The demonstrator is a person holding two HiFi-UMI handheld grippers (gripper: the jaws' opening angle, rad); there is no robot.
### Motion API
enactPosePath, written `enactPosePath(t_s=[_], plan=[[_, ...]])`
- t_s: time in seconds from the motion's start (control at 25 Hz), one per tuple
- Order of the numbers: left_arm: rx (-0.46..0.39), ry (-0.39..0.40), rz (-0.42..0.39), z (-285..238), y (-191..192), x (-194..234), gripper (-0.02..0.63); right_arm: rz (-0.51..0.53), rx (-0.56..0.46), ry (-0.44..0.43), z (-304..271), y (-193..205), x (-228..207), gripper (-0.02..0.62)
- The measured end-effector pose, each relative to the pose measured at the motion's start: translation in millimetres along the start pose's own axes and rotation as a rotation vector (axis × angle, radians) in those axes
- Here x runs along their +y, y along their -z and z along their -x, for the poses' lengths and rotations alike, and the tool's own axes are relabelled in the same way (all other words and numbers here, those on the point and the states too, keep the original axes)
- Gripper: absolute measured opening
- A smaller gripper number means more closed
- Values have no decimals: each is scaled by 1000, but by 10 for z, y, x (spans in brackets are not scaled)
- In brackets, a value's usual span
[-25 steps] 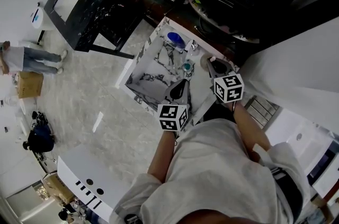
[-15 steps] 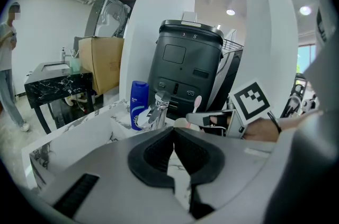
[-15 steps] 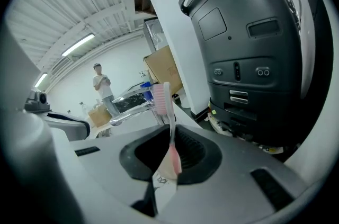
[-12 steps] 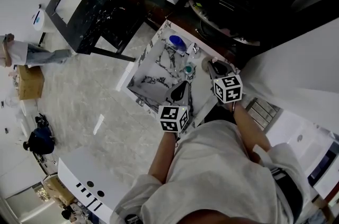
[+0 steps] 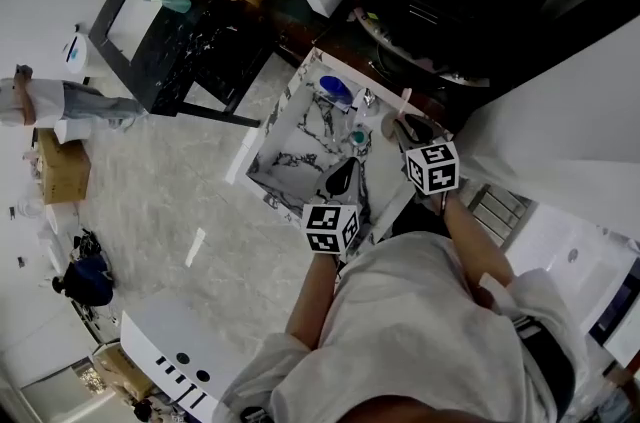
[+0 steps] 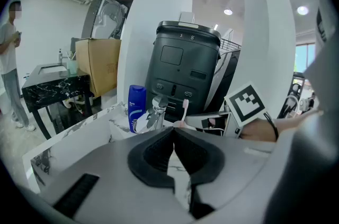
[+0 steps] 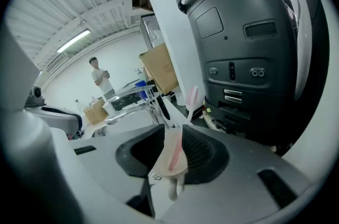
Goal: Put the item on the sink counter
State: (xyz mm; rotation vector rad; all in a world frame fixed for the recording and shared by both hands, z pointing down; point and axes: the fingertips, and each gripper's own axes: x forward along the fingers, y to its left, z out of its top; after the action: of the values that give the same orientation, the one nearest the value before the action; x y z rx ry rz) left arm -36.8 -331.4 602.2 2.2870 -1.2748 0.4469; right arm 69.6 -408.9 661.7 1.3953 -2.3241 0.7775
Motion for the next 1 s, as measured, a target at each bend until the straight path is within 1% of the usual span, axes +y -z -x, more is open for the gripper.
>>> enactPosePath(t_s=[0.24, 0.44, 0.56, 0.76, 0.92, 1.0], plan=[[-18, 9, 4, 80, -30, -5, 9, 4, -14, 26, 112, -55, 15, 84], [-52, 11, 29, 273, -60, 39, 9, 11, -18, 24, 223, -56, 229, 84], [-66, 1, 42, 461, -43, 106, 9, 18, -29, 15, 303, -50, 437, 79], [-114, -32, 74, 817, 13, 295, 9, 56, -64, -29, 413, -62, 887, 37], [-156, -50, 96, 1089, 54, 456, 9, 118, -123, -71, 542, -131, 1331, 11], [-170, -52, 100, 1273, 147, 503, 9, 148, -154, -81, 665, -84, 1592, 5]])
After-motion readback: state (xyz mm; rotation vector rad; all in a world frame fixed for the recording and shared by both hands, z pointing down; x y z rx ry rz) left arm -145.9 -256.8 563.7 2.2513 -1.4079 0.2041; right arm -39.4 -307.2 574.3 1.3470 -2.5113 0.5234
